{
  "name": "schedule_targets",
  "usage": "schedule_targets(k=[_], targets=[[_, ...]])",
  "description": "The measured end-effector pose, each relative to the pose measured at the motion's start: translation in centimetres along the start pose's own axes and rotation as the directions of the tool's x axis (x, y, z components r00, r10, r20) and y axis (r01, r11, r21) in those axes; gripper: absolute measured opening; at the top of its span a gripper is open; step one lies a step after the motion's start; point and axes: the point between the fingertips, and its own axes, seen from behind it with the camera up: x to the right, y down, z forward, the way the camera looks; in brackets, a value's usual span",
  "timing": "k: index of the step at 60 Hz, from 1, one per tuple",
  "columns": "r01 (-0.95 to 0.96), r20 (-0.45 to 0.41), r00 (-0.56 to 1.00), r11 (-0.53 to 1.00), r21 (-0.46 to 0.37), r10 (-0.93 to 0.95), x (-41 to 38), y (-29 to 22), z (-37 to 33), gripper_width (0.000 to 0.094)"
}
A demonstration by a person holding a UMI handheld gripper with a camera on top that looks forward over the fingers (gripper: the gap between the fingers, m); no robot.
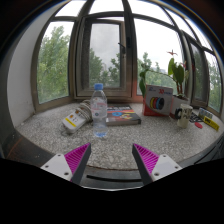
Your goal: Pour water
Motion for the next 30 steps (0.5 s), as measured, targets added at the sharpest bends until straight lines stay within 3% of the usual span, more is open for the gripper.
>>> schedule_targets(k=[6, 22, 27, 30], targets=[[0.017, 0.025, 1.000, 0.999, 0.039, -0.018, -3.5, -2.9, 5.9, 0.0848], [0.010, -0.034, 0.999, 0.994, 0.112, -0.007, -4.7, -7.9, 18.1, 0.0824], [0.009, -0.040, 0.999, 0.991, 0.133, -0.004, -4.9, -8.6, 19.8, 0.0714], [0.021, -0.049, 0.999, 0.988, 0.150, -0.014, -4.8, -9.0, 20.3, 0.0542]])
